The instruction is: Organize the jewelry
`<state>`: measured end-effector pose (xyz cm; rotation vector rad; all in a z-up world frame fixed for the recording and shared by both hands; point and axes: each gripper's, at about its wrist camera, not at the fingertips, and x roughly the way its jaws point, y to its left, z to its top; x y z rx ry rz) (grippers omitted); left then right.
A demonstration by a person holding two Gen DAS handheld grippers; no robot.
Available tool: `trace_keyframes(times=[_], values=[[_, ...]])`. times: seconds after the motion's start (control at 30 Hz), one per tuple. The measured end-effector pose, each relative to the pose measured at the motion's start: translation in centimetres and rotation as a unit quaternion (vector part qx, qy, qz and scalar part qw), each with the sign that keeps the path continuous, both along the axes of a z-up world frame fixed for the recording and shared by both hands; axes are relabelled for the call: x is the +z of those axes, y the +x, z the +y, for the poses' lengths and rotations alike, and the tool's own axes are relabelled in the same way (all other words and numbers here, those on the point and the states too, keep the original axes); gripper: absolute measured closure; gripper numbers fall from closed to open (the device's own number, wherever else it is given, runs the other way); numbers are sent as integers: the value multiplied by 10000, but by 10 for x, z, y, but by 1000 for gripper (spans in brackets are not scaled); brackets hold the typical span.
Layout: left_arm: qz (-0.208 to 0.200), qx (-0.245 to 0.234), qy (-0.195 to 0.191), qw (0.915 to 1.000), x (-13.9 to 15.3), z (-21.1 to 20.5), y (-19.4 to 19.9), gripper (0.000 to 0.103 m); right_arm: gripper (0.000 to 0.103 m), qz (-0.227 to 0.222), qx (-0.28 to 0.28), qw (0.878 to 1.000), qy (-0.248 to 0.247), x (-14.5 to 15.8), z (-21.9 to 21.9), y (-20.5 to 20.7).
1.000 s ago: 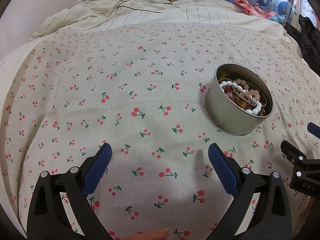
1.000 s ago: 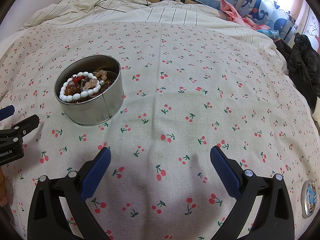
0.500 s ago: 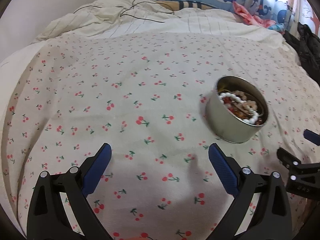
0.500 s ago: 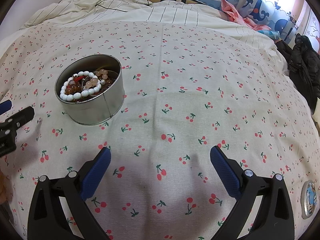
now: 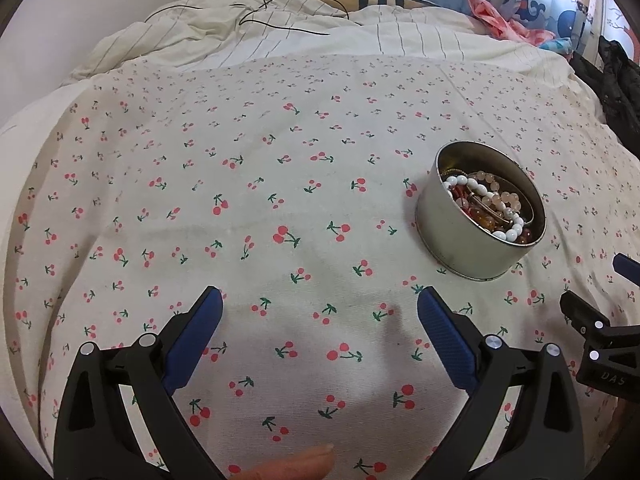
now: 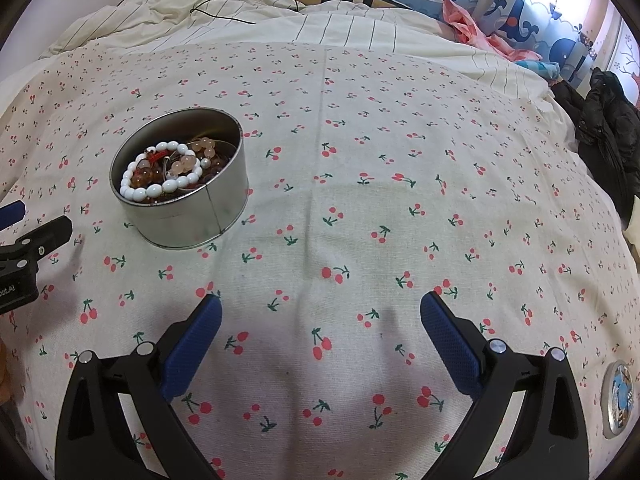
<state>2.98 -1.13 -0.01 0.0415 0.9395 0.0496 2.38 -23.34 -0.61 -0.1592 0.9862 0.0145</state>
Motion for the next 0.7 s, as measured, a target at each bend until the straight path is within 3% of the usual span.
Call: trace_keyframes(times=[0.7], values=[[20,-38,4,10000,2,-3,-3,8,8,7,-1,10000,46,0,-1,-1]])
